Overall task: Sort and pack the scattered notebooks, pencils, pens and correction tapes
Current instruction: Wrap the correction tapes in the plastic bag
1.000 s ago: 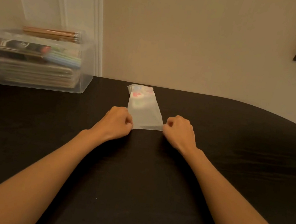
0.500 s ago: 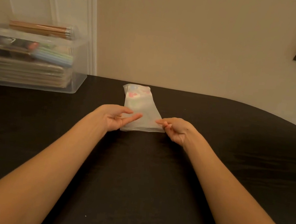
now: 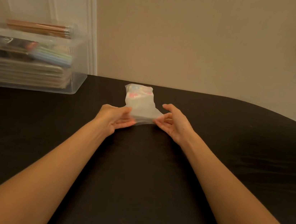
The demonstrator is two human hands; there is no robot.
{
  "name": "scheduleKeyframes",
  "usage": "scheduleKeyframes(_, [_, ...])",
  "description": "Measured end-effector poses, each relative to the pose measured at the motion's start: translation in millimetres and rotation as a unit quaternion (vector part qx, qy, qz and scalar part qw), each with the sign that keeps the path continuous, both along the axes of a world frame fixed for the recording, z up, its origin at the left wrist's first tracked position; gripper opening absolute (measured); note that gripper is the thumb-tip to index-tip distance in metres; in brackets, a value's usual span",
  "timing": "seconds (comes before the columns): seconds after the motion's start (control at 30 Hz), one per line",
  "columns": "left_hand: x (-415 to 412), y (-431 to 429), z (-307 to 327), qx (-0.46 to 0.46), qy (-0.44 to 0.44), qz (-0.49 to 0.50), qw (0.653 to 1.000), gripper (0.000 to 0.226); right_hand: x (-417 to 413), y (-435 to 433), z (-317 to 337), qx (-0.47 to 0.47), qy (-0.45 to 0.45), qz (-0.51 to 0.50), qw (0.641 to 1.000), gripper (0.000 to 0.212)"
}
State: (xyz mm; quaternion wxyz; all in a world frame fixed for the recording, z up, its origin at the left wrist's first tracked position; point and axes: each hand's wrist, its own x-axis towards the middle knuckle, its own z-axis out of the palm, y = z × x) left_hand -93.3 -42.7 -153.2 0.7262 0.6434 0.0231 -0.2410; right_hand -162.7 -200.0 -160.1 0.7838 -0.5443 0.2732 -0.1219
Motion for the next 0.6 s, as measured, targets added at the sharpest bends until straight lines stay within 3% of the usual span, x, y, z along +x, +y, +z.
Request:
scheduleKeyframes(0.1, [2.8,-2.8,-2.0,0.008,-0.031,0.021,0.999,0.033,7.1,3.3,-3.8,-0.034,-0.027,-0.014,0.999,0.011])
scheduleKeyframes(0.13, [4.7,-3.1,-2.6,0.010,-0.042,0.023,0.999,0.035,9.5,3.1,-3.9,-0.039,-0.034,-0.015,0.999,0.017])
scheduleKeyframes(0.23, [10.2,0.1,-7.6,0.030,-0.083,0.012,0.996,0.016,9.6,1.6,-4.3,-0.065,-0.041,0.004,0.997,0.019])
scheduleKeyframes(0.3, [15.8,3.8,-10.1,0.046,-0.107,0.010,0.993,0.017,7.9,-1.0,-5.6,-0.095,-0.040,0.027,0.994,0.031])
scheduleKeyframes(0.43, [27.8,7.9,-10.9,0.057,-0.143,0.018,0.988,0.047,11.5,-4.5,-11.2,-0.188,-0.037,0.051,0.980,0.062])
scheduleKeyframes(0.5, [30.8,7.9,-11.9,0.073,-0.171,0.013,0.982,0.057,15.1,-1.8,-12.6,-0.281,-0.018,0.043,0.959,0.057])
scheduleKeyframes(0.6, [33.7,7.0,-14.7,0.128,-0.236,0.006,0.963,0.058,20.2,1.0,-16.2,-0.410,-0.019,0.014,0.912,0.029])
